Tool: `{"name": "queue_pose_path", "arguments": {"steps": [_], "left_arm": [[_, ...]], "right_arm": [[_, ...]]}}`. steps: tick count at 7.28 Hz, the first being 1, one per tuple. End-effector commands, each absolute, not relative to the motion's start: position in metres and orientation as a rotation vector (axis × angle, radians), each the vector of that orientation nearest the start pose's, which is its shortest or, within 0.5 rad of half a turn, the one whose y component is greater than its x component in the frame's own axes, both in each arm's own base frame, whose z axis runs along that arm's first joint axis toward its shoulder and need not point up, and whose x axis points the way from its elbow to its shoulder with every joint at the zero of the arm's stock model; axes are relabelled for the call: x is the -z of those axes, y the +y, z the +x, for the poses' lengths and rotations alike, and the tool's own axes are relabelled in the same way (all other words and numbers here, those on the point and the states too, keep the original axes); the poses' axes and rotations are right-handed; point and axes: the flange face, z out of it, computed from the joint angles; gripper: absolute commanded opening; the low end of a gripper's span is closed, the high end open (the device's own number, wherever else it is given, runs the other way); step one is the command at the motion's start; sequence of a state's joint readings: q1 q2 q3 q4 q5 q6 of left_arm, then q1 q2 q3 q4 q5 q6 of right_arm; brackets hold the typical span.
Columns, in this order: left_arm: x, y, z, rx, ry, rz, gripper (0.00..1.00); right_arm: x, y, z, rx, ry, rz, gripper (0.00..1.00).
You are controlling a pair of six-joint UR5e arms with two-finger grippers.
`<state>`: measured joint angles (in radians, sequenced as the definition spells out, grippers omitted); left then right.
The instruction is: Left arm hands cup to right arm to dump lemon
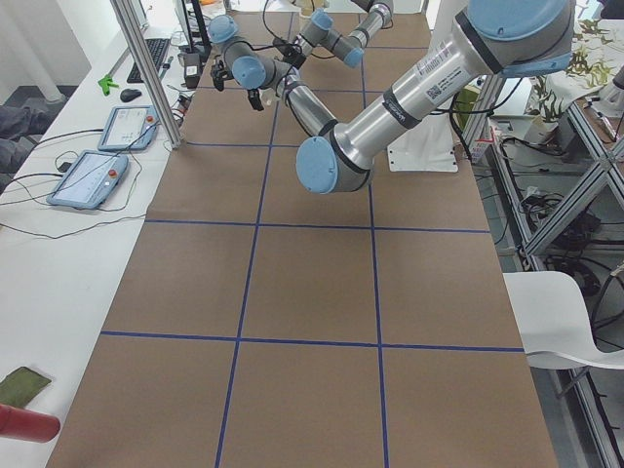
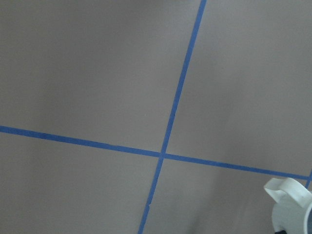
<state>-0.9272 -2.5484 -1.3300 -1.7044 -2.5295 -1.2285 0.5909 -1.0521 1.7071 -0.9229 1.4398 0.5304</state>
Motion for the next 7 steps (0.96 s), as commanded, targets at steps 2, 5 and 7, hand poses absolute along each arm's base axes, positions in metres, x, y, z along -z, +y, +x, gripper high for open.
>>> {"name": "queue_pose_path", "arguments": {"steps": [2,5,7], "left_arm": [[-0.088,-0.605,0.441,0.088,1.219,-0.271,1.00],[-0.089,-0.606,0.447,0.088,1.212,-0.272,0.88],[-0.080,-0.622,0.468,0.079,1.215,-0.272,0.87]], "right_arm": [[-0.219,-0.464,-0.470,0.290,-0.796,1.052,0.00],[-0.218,-0.464,-0.470,0.292,-0.795,1.053,0.01],[-0.218,-0.463,-0.471,0.293,-0.795,1.051,0.01]]}}
